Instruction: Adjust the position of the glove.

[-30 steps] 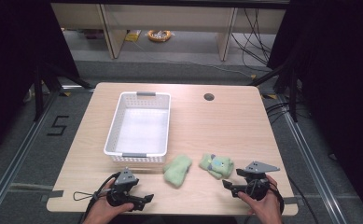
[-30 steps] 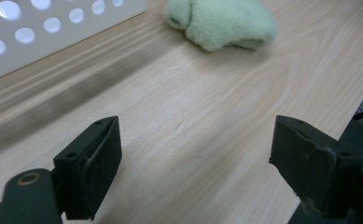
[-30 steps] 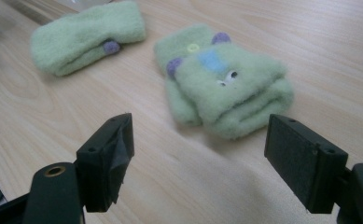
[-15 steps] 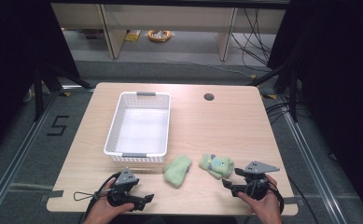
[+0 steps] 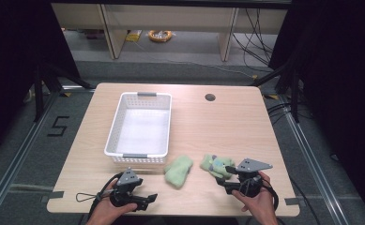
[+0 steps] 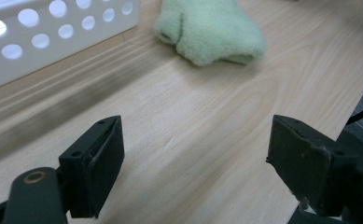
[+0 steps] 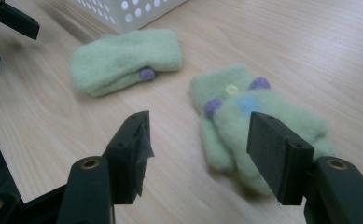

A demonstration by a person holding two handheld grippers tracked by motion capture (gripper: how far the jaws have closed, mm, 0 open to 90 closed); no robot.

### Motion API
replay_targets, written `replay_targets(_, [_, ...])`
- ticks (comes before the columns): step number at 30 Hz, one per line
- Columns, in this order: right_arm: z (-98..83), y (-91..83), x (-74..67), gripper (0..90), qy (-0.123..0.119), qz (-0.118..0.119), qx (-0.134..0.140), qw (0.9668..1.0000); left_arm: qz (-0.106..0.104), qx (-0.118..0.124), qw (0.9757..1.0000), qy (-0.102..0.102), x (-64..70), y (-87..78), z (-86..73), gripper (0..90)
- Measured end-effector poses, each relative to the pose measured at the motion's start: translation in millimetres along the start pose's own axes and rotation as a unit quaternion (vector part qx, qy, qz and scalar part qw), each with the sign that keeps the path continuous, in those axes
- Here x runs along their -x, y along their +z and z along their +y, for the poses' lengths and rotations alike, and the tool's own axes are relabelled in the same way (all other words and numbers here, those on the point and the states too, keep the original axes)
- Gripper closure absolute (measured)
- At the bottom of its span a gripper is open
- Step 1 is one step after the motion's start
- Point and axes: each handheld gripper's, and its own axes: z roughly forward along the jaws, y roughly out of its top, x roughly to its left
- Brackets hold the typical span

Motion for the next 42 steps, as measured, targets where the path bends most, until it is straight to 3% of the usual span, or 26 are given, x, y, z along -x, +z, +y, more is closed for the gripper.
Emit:
replay_targets(1, [1.3,1.7,0.9,40.4,-0.01,0.002,0.006,0.9999,-0.001,0.008,0.9999,-0.008,1.5,1.3,0.0,18.1])
replay_targets(2, [2.7,2.3,0.8,40.4,-0.016,0.003,0.004,0.9999,-0.002,0.0,1.0,-0.002,0.9,0.5,0.3,18.1])
replay_targets(7, [6.0,5.7,-4.8,40.1,-0.011,0.003,0.0,0.9999,-0.001,0.002,1.0,0.001,0.4,1.1,1.8,18.0])
replay_targets(8, [7.1,6.3,-5.5,40.1,-0.011,0.006,-0.004,0.9999,-0.002,0.003,1.0,-0.007,1.2,2.0,2.0,18.0])
replay_targets(9, [8.6,8.2,-3.3,40.1,-0.027,0.003,0.0,0.9996,-0.002,0.007,0.9999,-0.009,1.4,3.3,2.3,18.0])
replay_targets(16, [22.6,19.0,-7.1,41.0,-0.036,0.017,0.0,0.9992,-0.001,0.008,1.0,0.003,3.7,9.3,7.3,18.3])
replay_targets(19, [28.2,22.5,-7.2,42.1,-0.04,0.016,0.003,0.9991,-0.004,0.011,0.9999,-0.008,6.2,12.9,9.4,18.9])
replay_targets(20, [34.2,26.4,-8.2,42.8,-0.04,0.02,-0.001,0.999,-0.004,0.006,0.9999,0.012,6.4,14.9,12.5,19.2])
replay_targets(21, [34.2,26.4,-8.2,42.8,-0.04,0.02,-0.001,0.999,-0.004,0.006,0.9999,0.012,6.4,14.9,12.5,19.3])
replay_targets(22, [40.5,33.2,-8.2,43.7,-0.052,0.021,0.003,0.9984,-0.006,0.009,0.9999,0.003,10.3,19.1,15.0,19.5])
replay_targets(24, [44.9,38.6,-8.4,44.5,-0.057,0.023,-0.001,0.9981,-0.005,0.009,0.9998,0.019,12.1,21.4,18.3,20.1])
replay_targets(29, [55.6,58.5,-11.1,47.2,-0.069,0.032,-0.019,0.9969,-0.012,0.002,0.9996,0.024,16.2,30.0,22.2,23.7])
replay_targets(32, [62.3,70.2,-11.7,49.6,-0.064,0.035,-0.026,0.997,-0.008,-0.003,0.999,0.043,15.2,34.4,25.4,27.0])
replay_targets(34, [66.9,78.0,-12.0,51.4,-0.066,0.04,-0.029,0.9966,-0.004,0.001,0.9993,0.036,16.1,38.1,26.8,29.0])
replay_targets(37, [72.0,89.9,-11.2,54.1,-0.064,0.044,-0.031,0.9965,0.0,0.0,0.9988,0.05,14.1,40.0,29.9,32.5])
replay_targets(40, [75.1,101.9,-10.1,55.8,-0.06,0.043,-0.048,0.9961,0.003,0.001,0.9986,0.053,12.6,42.6,31.7,35.5])
replay_targets(42, [75.6,106.7,-10.0,56.7,-0.062,0.04,-0.044,0.9963,0.005,0.003,0.9987,0.051,13.0,43.3,32.2,36.5])
